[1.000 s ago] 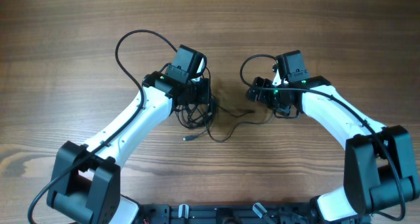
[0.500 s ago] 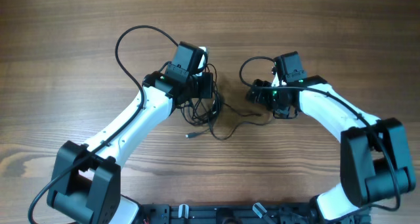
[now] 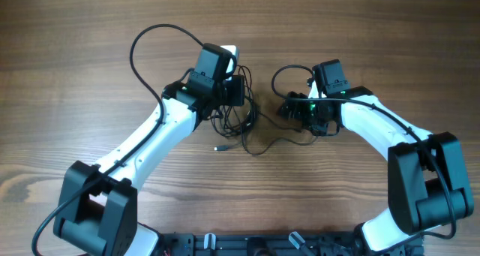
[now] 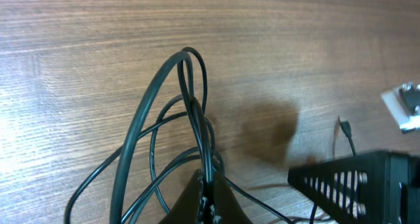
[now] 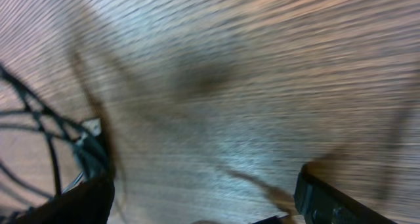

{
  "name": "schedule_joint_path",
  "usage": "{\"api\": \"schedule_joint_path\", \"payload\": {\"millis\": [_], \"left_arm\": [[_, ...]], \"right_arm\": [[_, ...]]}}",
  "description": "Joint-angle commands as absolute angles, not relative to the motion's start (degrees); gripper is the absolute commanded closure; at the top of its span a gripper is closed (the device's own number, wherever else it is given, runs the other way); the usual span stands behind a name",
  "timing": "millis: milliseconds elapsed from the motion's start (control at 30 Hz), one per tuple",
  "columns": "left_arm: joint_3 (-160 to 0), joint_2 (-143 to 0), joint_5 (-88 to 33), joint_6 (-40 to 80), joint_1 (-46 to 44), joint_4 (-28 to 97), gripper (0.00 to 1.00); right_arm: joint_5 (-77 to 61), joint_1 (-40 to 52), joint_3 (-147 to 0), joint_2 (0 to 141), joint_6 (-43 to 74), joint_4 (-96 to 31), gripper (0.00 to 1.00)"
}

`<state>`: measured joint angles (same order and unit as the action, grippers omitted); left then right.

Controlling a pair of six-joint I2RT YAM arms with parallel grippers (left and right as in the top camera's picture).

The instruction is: Untangle cables

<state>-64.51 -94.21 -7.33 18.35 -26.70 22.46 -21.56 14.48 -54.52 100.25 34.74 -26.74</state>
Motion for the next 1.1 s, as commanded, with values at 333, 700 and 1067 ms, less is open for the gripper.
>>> {"api": "schedule_joint_path", "payload": {"millis": [333, 700, 1067], "left_arm": [[-64.6, -81.5, -8.4, 18.3, -24.1, 24.3, 0.96], [-64.6, -83.8, -8.3, 18.3, -24.1, 31.5, 0.96], [-64.6, -84.0, -13.7, 19.3, -19.7, 27.8, 0.96]], "right_arm": [[-28.6, 14.1, -56.2, 99.0, 30.1, -23.7, 0.01], [-28.4, 14.2, -56.1, 99.0, 30.0, -20.7, 0.00], [-60.5, 13.3, -55.8, 99.0, 22.6, -10.2, 0.43]]}}
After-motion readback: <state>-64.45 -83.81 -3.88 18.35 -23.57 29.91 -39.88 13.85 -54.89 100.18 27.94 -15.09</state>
